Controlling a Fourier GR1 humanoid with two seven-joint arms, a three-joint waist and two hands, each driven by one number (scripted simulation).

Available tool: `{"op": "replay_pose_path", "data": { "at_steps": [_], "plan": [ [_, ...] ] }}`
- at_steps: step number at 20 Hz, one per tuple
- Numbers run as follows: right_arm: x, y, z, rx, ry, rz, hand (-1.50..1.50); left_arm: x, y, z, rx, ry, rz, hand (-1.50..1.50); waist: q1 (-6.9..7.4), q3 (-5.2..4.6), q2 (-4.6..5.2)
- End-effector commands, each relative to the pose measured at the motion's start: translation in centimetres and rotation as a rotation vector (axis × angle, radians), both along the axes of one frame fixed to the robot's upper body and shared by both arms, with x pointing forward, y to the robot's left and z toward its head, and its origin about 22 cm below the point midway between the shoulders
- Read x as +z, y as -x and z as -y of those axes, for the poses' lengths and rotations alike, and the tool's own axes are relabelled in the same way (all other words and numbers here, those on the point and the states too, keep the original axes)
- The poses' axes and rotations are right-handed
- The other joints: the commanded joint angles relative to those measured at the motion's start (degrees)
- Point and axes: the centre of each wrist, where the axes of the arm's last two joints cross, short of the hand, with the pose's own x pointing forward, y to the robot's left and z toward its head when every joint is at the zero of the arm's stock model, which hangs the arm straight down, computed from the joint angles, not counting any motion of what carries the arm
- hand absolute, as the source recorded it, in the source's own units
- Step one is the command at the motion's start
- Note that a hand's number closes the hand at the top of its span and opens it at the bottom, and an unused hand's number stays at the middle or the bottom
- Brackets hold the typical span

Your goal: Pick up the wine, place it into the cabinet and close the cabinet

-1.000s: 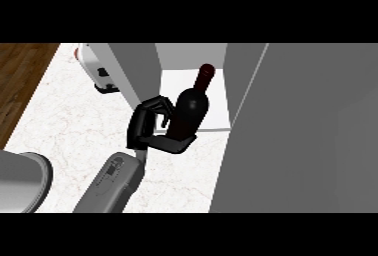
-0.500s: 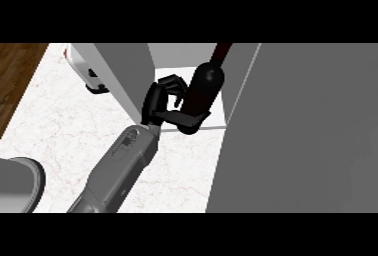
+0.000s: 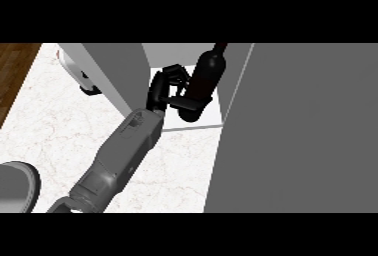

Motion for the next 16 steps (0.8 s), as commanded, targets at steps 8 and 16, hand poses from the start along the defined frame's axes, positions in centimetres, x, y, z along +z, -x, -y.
{"op": "replay_pose_path", "data": {
  "at_steps": [8, 16],
  "plan": [
    [1.4, 2.3, 0.3, 0.077, -0.093, -0.019, -1.5, 0.2, -1.7, -1.4, 0.085, 0.043, -0.042, 1.5, -0.99, 0.0, 0.69],
    [1.7, 2.5, 0.6, 0.113, -0.084, -0.013, -1.5, 1.6, -2.8, -2.0, 0.152, -0.017, 0.0, 1.5, -2.27, -0.02, 1.21]
  ]
}}
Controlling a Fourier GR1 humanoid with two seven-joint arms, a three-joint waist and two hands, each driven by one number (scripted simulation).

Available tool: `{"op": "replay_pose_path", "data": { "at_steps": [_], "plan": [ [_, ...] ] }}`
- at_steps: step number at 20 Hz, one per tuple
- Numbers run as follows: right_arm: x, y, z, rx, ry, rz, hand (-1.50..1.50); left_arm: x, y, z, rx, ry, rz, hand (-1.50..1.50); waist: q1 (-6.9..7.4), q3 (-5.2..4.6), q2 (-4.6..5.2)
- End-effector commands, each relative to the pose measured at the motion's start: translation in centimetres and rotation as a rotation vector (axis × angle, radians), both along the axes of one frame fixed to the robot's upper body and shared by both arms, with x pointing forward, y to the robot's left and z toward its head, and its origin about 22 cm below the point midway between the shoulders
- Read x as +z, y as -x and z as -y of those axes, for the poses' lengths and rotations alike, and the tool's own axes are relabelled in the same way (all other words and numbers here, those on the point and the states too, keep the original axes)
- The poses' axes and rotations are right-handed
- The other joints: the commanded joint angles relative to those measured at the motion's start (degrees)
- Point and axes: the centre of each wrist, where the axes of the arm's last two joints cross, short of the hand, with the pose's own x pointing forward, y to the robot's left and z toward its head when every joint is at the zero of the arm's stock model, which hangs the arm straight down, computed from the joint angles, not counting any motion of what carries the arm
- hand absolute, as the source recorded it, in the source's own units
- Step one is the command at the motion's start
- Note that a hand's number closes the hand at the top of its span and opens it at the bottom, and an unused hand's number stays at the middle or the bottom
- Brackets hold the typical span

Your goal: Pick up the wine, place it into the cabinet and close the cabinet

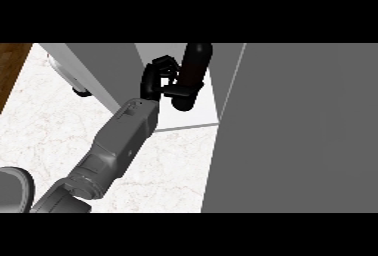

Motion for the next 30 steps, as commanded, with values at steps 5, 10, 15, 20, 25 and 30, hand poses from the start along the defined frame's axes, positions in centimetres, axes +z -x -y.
{"op": "replay_pose_path", "data": {
  "at_steps": [5, 10, 15, 20, 25, 30],
  "plan": [
    [2.2, 1.9, 0.5, 0.075, -0.081, -0.004, -1.5, 1.5, -1.4, -2.6, 0.078, -0.126, 0.069, -1.5, -0.91, 0.03, 0.47],
    [1.6, 1.8, 0.5, 0.089, -0.072, -0.009, -1.5, 1.1, -1.0, -1.0, 0.124, -0.173, 0.078, -1.5, -1.75, 0.11, 0.65],
    [1.9, 1.6, 0.4, 0.084, -0.06, 0.021, -1.5, 2.2, -1.8, -2.5, 0.129, -0.17, 0.094, -1.5, -0.56, -0.09, 0.64],
    [2.4, 2.3, 0.7, 0.11, -0.057, 0.036, -1.5, 2.5, -1.8, -2.3, 0.03, -0.067, 0.142, -1.5, -1.28, -0.16, 0.57],
    [1.8, 2.1, 1.0, 0.068, -0.049, -0.003, -1.5, 4.5, -2.4, -0.4, -0.056, 0.084, 0.177, 1.5, 0.0, -0.04, -0.03],
    [2.2, 2.2, 1.1, 0.066, -0.064, 0.009, -1.5, 4.9, -2.5, -0.1, -0.165, 0.202, 0.204, 1.5, 1.26, -0.04, -0.3]
  ]
}}
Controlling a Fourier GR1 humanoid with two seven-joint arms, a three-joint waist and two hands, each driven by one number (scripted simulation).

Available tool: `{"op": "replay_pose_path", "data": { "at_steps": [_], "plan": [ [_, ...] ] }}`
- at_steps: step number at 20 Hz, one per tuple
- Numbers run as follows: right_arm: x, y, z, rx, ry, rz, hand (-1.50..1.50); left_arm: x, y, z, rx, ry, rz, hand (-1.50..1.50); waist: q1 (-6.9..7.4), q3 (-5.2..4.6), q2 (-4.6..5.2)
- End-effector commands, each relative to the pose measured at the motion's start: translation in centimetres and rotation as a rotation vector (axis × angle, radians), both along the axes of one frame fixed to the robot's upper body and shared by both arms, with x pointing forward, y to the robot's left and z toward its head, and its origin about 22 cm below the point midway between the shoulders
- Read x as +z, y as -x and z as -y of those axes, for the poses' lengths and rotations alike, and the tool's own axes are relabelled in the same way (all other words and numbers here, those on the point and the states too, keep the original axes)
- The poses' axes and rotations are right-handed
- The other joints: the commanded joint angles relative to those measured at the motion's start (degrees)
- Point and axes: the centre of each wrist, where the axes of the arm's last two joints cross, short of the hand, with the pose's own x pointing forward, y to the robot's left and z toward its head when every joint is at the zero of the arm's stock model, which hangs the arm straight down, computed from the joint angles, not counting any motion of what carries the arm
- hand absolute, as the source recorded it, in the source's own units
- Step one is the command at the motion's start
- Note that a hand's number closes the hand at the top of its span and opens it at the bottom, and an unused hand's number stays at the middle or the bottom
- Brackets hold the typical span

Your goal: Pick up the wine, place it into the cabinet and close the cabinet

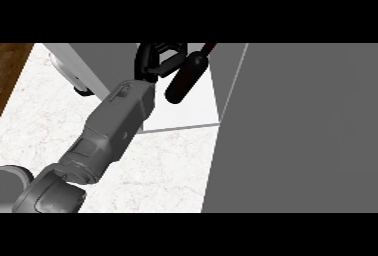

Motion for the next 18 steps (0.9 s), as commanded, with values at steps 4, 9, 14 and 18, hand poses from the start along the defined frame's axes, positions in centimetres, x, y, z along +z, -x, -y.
{"op": "replay_pose_path", "data": {
  "at_steps": [4, 9, 14, 18],
  "plan": [
    [3.9, 2.8, 1.1, 0.042, -0.078, -0.047, -1.5, 0.4, 0.1, 1.6, -0.144, 0.076, 0.021, -1.5, 1.98, 0.06, -0.87],
    [4.2, 3.1, 1.2, 0.006, -0.084, -0.027, -1.5, 0.6, 0.2, 2.4, -0.163, 0.084, -0.003, -1.5, 2.95, 0.06, -1.18],
    [4.5, 3.6, 1.5, 0.002, -0.078, -0.038, -1.5, 0.5, 0.5, 3.0, -0.16, 0.107, 0.005, -1.5, 3.55, 0.08, -1.58],
    [4.7, 3.6, 1.9, -0.025, -0.057, -0.048, -1.5, 0.6, 0.7, 3.1, -0.202, 0.136, 0.012, -1.5, 4.52, 0.1, -2.04]
  ]
}}
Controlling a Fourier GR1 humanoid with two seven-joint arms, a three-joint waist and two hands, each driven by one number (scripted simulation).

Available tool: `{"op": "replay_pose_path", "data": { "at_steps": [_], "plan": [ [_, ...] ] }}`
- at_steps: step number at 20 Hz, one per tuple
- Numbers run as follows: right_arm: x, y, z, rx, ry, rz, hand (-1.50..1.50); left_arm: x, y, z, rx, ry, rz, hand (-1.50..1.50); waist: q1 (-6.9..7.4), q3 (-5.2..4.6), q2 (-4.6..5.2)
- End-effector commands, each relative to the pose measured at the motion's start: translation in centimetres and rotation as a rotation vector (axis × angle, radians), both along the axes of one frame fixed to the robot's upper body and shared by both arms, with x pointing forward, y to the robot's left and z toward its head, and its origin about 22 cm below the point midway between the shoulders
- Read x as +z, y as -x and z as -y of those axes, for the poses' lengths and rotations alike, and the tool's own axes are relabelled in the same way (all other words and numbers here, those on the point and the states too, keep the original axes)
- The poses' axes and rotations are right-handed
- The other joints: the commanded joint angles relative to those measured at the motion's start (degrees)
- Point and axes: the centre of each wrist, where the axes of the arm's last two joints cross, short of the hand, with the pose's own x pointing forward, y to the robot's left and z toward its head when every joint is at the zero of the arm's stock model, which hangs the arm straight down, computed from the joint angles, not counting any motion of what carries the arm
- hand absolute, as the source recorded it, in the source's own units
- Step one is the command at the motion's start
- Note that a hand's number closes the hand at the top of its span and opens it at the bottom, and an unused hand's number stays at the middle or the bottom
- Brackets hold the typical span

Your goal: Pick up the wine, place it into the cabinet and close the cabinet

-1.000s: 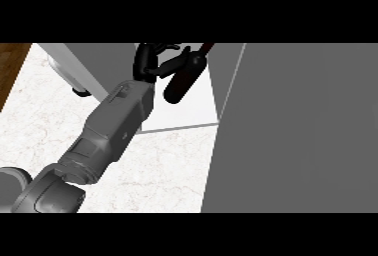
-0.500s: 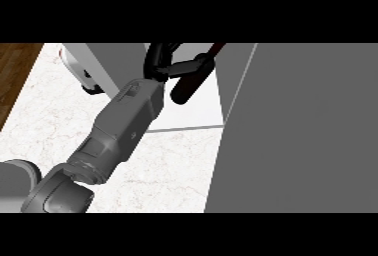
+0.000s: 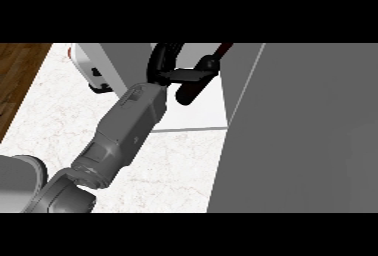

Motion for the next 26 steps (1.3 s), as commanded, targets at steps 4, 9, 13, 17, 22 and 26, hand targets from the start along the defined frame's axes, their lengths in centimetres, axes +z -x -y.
{"op": "replay_pose_path", "data": {
  "at_steps": [4, 9, 13, 17, 22, 26],
  "plan": [
    [3.7, 2.7, 0.1, 0.036, -0.096, -0.014, -1.5, -1.1, 0.9, -0.1, -0.092, 0.076, -0.037, -1.5, 0.34, 0.01, -0.74],
    [4.2, 2.5, 0.6, 0.018, -0.101, -0.019, -1.5, -3.9, 3.0, -0.8, -0.144, 0.113, -0.043, -1.5, 1.92, 0.01, -1.03],
    [3.8, 2.7, 0.2, 0.005, -0.097, -0.037, -1.5, -3.5, 4.0, -0.4, -0.19, 0.145, -0.063, -1.5, 3.17, 0.0, -1.19],
    [3.5, 2.7, 0.2, 0.004, -0.107, -0.038, -1.5, -7.0, 7.6, -0.9, -0.171, 0.163, -0.075, -1.5, 3.17, 0.02, -1.3],
    [4.2, 3.1, 0.4, -0.003, -0.107, -0.017, -1.5, -7.8, 10.5, -1.7, -0.181, 0.158, -0.095, -1.5, 3.85, -0.01, -1.24],
    [4.6, 3.1, 0.7, 0.006, -0.088, -0.007, -1.5, -8.0, 13.0, -2.7, -0.186, 0.188, -0.1, -1.5, 3.51, 0.01, -0.87]
  ]
}}
